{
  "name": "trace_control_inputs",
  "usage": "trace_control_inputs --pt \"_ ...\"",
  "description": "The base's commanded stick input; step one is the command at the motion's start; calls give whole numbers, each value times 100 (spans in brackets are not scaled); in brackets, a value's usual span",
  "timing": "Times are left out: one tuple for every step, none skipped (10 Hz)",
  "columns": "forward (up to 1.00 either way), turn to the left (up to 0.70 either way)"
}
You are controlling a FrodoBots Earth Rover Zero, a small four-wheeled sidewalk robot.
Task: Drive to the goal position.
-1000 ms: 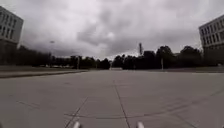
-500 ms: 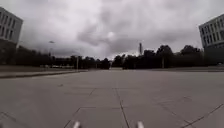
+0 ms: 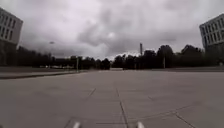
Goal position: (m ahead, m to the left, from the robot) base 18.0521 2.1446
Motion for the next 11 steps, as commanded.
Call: trace_control_inputs --pt "100 0" --pt "100 0" --pt "100 0" --pt "100 0" --pt "100 0" --pt "100 0" --pt "100 0" --pt "100 0" --pt "100 0" --pt "100 0" --pt "100 0"
